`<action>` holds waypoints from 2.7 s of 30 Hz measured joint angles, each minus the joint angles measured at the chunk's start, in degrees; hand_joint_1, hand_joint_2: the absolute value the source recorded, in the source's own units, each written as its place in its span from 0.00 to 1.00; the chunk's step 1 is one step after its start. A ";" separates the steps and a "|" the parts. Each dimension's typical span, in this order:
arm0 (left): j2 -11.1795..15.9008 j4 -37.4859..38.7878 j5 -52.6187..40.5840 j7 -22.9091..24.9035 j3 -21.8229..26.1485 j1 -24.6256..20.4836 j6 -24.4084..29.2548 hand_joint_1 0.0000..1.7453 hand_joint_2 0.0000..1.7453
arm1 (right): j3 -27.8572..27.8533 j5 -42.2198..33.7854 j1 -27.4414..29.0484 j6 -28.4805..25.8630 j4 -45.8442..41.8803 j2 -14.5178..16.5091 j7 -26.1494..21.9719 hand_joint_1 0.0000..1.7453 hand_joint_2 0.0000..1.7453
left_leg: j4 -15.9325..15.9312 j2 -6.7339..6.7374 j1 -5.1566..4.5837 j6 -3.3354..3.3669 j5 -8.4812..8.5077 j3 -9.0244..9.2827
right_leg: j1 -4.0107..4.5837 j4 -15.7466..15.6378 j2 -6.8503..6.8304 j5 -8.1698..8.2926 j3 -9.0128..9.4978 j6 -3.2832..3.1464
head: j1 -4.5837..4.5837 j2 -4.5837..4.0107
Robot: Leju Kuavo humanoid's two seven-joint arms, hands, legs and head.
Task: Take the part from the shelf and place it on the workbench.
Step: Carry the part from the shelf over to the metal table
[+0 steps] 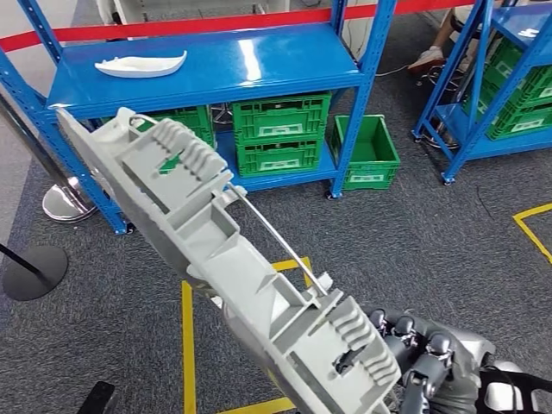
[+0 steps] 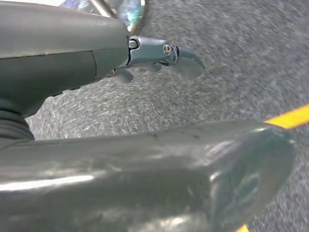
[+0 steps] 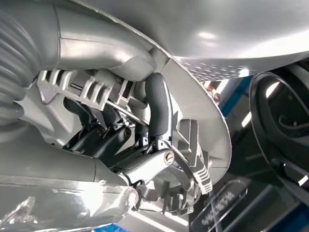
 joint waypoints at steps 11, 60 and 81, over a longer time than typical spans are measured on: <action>0.10 0.11 -1.48 0.09 -1.92 -0.08 0.17 0.00 0.00 | -0.32 2.29 3.30 4.27 4.59 2.86 -6.11 1.00 1.00 | 10.69 -1.20 -0.21 -2.82 -6.61 -4.60 | 0.20 -12.74 0.74 4.31 6.04 -3.19 | -0.24 0.00; 3.78 -0.33 0.09 4.91 0.28 1.12 -2.78 0.00 0.00 | -20.39 11.78 17.65 12.18 -2.89 13.37 -10.20 1.00 1.00 | 1.12 -0.42 0.51 -0.67 -0.65 -0.53 | 0.01 4.63 0.47 -3.02 -3.13 0.18 | 0.33 0.01; 1.53 -0.22 -0.47 4.32 0.26 0.52 -2.98 0.00 0.00 | -11.04 11.12 12.45 4.24 -3.72 6.43 -9.56 1.00 1.00 | 1.30 -6.45 0.88 -3.13 -0.18 -1.14 | -0.09 -11.79 6.24 4.16 5.01 -1.26 | -0.22 0.02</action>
